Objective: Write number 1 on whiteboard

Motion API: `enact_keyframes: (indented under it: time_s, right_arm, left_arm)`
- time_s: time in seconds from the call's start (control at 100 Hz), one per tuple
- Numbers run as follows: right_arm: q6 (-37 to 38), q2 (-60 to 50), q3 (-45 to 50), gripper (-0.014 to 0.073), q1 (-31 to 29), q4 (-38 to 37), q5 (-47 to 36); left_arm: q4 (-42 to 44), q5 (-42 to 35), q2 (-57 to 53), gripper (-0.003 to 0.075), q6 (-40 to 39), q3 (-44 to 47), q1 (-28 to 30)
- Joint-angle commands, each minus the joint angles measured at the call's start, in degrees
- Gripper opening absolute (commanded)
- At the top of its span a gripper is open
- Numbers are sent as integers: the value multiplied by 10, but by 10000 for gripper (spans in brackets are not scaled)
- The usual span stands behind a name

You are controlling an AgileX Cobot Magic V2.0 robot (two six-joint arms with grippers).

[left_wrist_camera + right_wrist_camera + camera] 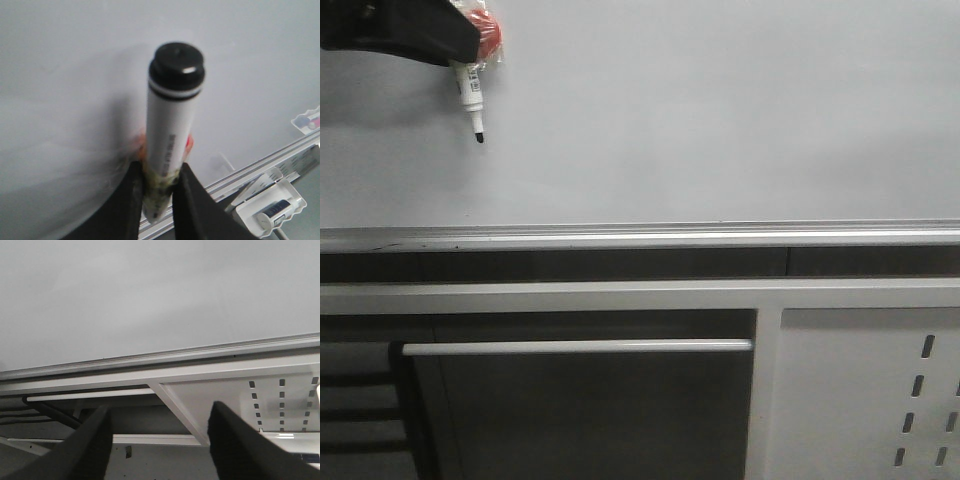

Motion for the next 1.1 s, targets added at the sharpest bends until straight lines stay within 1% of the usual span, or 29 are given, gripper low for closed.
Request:
enact_keyframes:
  time_s: [0.0,0.09,0.15,0.2,0.39,0.45,0.51,0.62,0.76,0.91,1.09]
  right_arm:
    - [-4,8,-21,385,-3,8,-15]
    - [-15,8,-31,385,1,9,14]
    - [-56,12,-45,385,3,31,38]
    - [-94,18,-60,385,5,59,60]
    - [-241,81,-129,384,5,186,183]
    - [-278,111,-153,384,5,221,227]
    - [-298,135,-177,384,5,245,265]
    - [-313,178,-227,384,11,274,325]
    - [-313,224,-280,384,47,269,368]
    - [-313,260,-325,384,96,246,368]
    - [-311,283,-356,384,129,227,363]
  left_arm:
    - [8,41,-19,-20,0,-21,-1]
    - [32,79,-23,-20,0,-21,-22]
    - [49,89,-23,-20,0,-21,-47]
    - [62,95,-23,-20,0,-21,-80]
    - [121,65,-22,-20,0,-21,-211]
    - [136,56,-18,-20,0,-21,-239]
    - [139,49,-11,-20,0,-21,-260]
    - [140,43,4,-20,0,-23,-278]
    - [147,49,23,-20,0,-42,-291]
    - [154,59,37,-20,0,-64,-297]
    - [154,60,45,-20,0,-69,-297]
